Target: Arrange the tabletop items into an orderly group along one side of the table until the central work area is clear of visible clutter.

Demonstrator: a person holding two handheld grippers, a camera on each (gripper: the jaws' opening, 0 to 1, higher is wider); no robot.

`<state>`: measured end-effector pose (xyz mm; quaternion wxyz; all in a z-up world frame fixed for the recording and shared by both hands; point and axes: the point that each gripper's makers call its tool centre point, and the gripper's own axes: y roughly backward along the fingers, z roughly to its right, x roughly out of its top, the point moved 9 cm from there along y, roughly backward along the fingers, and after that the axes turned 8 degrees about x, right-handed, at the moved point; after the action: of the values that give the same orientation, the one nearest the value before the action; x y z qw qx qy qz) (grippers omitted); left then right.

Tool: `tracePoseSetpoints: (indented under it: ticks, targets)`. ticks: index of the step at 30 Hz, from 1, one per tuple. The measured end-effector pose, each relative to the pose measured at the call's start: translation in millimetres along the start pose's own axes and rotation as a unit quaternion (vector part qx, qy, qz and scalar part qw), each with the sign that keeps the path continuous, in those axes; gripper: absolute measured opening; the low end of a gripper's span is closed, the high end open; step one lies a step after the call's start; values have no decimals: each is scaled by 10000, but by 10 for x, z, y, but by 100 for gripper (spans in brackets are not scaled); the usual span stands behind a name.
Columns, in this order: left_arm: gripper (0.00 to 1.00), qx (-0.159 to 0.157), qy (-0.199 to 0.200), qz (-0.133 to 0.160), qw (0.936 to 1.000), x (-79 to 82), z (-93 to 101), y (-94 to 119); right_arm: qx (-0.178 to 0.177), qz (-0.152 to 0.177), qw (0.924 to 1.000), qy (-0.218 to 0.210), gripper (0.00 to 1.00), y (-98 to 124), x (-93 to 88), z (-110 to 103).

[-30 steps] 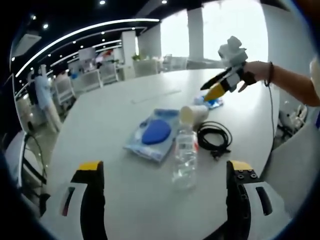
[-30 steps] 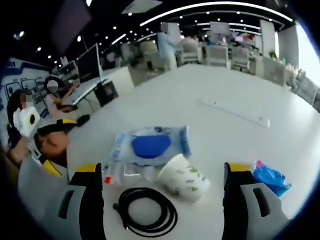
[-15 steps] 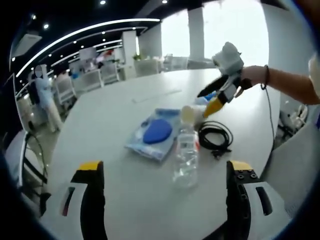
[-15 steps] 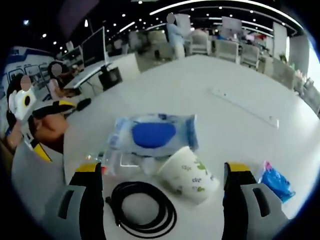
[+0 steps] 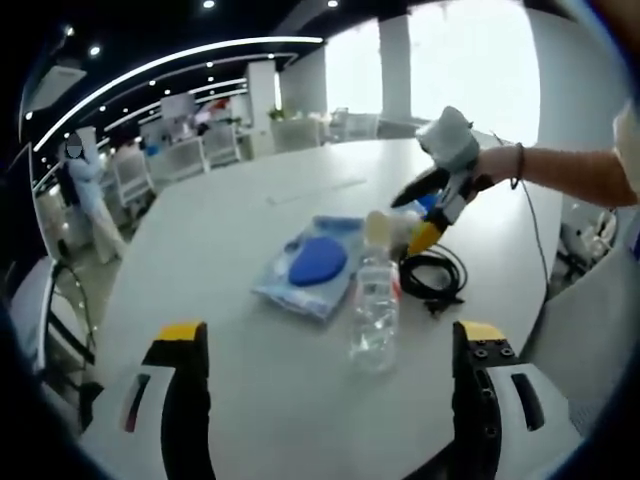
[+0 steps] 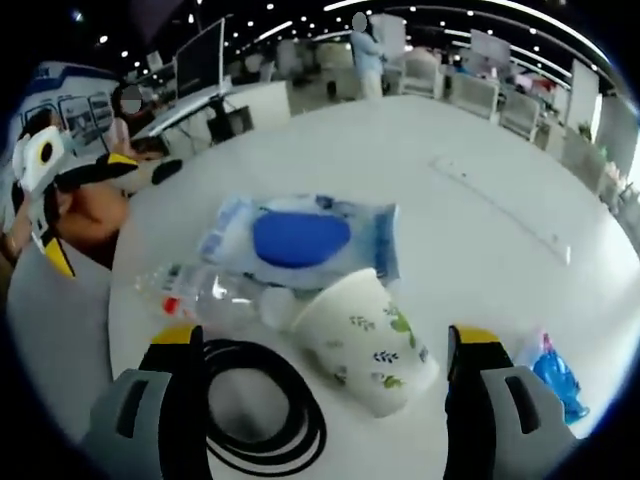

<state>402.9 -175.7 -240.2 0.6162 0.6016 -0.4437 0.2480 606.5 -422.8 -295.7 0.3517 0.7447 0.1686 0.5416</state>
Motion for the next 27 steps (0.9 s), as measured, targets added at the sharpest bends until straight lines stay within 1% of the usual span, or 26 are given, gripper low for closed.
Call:
tracePoseSetpoints:
  ticks: [3, 4, 7, 8, 10, 14, 17, 20, 23, 25, 27]
  targets:
    - [98, -4, 18, 12, 10000, 4, -2, 0, -46, -59, 10000, -43, 98, -13, -19, 42]
    - [98, -11, 22, 16, 10000, 6, 1, -1, -81, -63, 9999, -37, 95, -11, -21, 67]
    - [98, -26, 24, 28, 10000, 7, 6, -5, -181, -82, 9998, -34, 82, -8, -29, 112]
    - [98, -36, 26, 24, 10000, 6, 8, -8, -221, -125, 9997, -41, 80, -8, -37, 130]
    - [98, -56, 10, 15, 10000, 5, 15, -12, -253, -140, 9996, -48, 79, -16, -54, 162]
    - [98, -92, -5, -4, 10000, 0, 25, -22, -240, -198, 9995, -44, 69, -14, -79, 172]
    - [99, -84, -9, -9, 10000, 0, 25, -24, -215, -233, 9995, -51, 68, -18, -94, 188]
    - [99, -121, 79, 161, 9998, 37, 35, -15, -162, -242, 9995, -123, 66, -20, -101, 188]
    - [99, -102, 49, 118, 9999, 29, 30, -16, -147, -305, 9994, -52, 60, -18, -109, 177]
    - [99, -102, 45, 102, 9999, 27, 31, -16, -205, -371, 9991, -2, 57, -11, -122, 181]
    - [99, -109, 53, 114, 9999, 30, 34, -15, -205, -429, 9989, 63, 50, 2, -133, 179]
